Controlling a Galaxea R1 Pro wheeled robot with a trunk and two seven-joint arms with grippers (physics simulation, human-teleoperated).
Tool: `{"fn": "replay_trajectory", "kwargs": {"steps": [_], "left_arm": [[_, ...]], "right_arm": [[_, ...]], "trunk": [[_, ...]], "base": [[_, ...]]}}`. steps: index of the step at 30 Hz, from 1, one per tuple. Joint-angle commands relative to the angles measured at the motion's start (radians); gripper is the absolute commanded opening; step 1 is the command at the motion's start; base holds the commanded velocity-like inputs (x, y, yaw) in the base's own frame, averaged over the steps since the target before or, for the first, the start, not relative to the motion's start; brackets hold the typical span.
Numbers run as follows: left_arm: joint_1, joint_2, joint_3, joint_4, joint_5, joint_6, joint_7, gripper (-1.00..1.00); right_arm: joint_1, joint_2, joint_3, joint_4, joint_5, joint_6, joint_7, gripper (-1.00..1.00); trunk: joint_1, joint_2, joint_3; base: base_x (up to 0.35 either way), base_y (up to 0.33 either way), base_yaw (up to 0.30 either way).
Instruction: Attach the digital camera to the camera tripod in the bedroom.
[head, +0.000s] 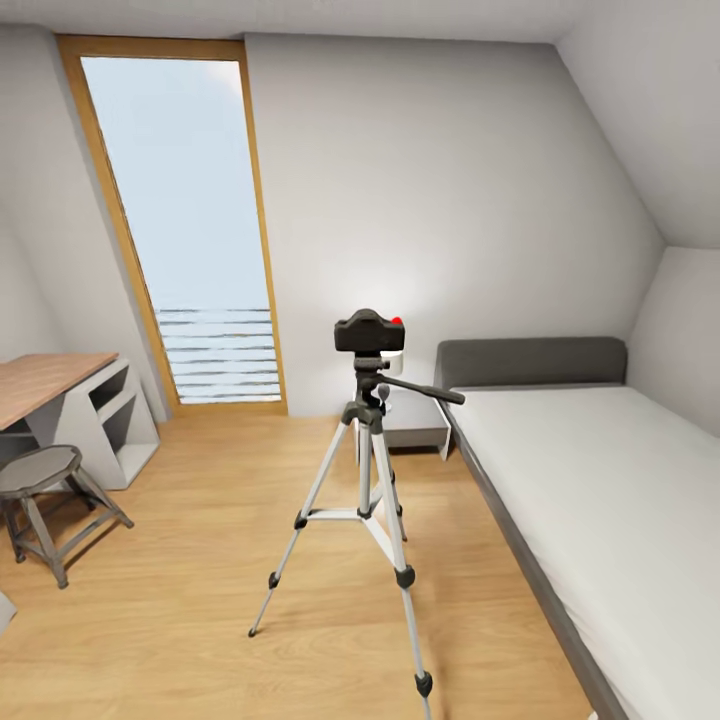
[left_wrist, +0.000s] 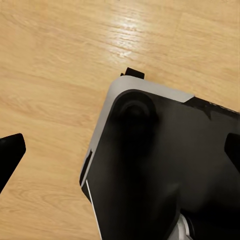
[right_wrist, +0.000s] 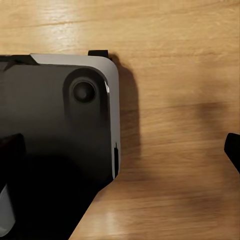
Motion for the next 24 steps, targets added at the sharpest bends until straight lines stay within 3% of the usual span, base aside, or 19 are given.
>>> {"fn": "replay_trajectory", "kwargs": {"steps": [1,24], "left_arm": [[0.0,0.0,-0.008,-0.001,0.008,-0.002,0.002,1.0],[0.0,0.0,-0.008,-0.001,0.008,-0.002,0.002,1.0]], "right_arm": [[-0.002,0.0,0.008,0.003,-0.011,-0.005,0.005,1.0],[-0.002,0.0,0.008,0.003,-0.01,-0.005,0.005,1.0]], "trunk": [[0.001,-0.002,-0.001],[0.001,-0.002,0.036]], "base": [[0.0,0.0,0.0],[0.0,0.0,0.0]]}}
